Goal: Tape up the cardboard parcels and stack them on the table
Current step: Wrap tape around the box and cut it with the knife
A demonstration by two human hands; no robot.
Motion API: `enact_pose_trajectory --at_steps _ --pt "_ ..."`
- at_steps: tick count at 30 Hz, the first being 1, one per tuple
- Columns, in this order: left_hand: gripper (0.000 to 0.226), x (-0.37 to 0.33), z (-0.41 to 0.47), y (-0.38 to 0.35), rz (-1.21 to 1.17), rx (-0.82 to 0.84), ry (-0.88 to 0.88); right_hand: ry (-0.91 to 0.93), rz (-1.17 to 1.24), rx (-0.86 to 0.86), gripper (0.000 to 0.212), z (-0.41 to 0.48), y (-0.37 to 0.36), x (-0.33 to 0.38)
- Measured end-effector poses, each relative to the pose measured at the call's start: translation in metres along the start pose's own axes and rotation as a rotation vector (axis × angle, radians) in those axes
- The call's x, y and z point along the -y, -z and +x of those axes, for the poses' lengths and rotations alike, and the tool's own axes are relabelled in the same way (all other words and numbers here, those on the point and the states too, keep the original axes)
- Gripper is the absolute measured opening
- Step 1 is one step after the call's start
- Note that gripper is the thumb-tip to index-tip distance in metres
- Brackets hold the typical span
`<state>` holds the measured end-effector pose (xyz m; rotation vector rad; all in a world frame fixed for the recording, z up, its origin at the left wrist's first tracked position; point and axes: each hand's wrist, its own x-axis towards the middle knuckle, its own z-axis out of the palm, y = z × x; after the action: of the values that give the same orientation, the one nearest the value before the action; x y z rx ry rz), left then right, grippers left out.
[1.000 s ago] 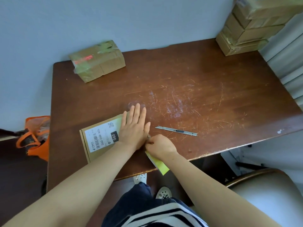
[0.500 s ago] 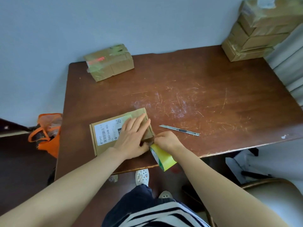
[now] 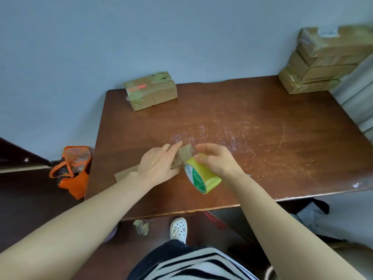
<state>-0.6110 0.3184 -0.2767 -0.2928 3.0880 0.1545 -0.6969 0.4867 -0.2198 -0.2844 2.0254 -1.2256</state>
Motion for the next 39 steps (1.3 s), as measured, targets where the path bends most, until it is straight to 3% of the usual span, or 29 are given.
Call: enact_pose_trajectory --at_steps 3,8,12,16,20,22,25,26,29,32,35,37,39 --pt "0.078 0.005 0.007 0.004 -0.032 0.047 0.065 0.124 0.022 -0.01 0.036 0.002 -0.005 0.0" --pt "0.078 0.021 0.023 0.009 -0.06 0.131 0.082 0.292 -0.176 -0.132 0.032 0.01 -0.016 -0.008" --pt "0.077 0.028 0.032 0.013 -0.09 0.212 0.07 0.23 -0.237 -0.192 0.036 0.014 -0.023 -0.017" --pt "0.081 0.035 0.035 0.011 -0.396 0.293 0.146 0.139 -0.303 -0.194 0.043 0.028 -0.028 -0.017" --pt "0.081 0.05 0.048 0.016 -0.677 0.339 0.223 0.153 -0.201 -0.174 0.037 0.042 -0.035 -0.008" --pt "0.075 0.057 0.057 0.022 -0.576 0.276 0.235 0.165 -0.082 -0.144 0.03 0.05 -0.037 0.002" --pt "0.061 0.054 0.058 0.018 -0.087 -0.06 0.171 0.212 -0.018 -0.096 0.033 0.065 -0.037 0.014" --pt "0.062 0.049 0.056 0.012 -0.032 -0.122 0.153 0.212 -0.01 -0.094 0.036 0.072 -0.037 0.019" --pt "0.103 0.039 0.053 -0.008 -0.133 0.076 0.168 0.215 -0.003 -0.113 0.036 0.094 -0.042 0.033" --pt "0.147 0.044 0.057 -0.021 -0.057 0.296 0.215 0.208 -0.075 -0.09 0.031 0.114 -0.047 0.044" --pt "0.146 0.05 0.059 -0.034 -0.047 0.356 0.279 0.179 0.011 0.04 0.039 0.122 -0.047 0.038" --pt "0.138 0.053 0.059 -0.041 -0.09 0.32 0.289 0.201 0.026 0.129 0.052 0.119 -0.048 0.028" --pt "0.135 0.052 0.057 -0.044 -0.099 0.282 0.285 0.261 -0.032 0.151 0.052 0.114 -0.049 0.022"
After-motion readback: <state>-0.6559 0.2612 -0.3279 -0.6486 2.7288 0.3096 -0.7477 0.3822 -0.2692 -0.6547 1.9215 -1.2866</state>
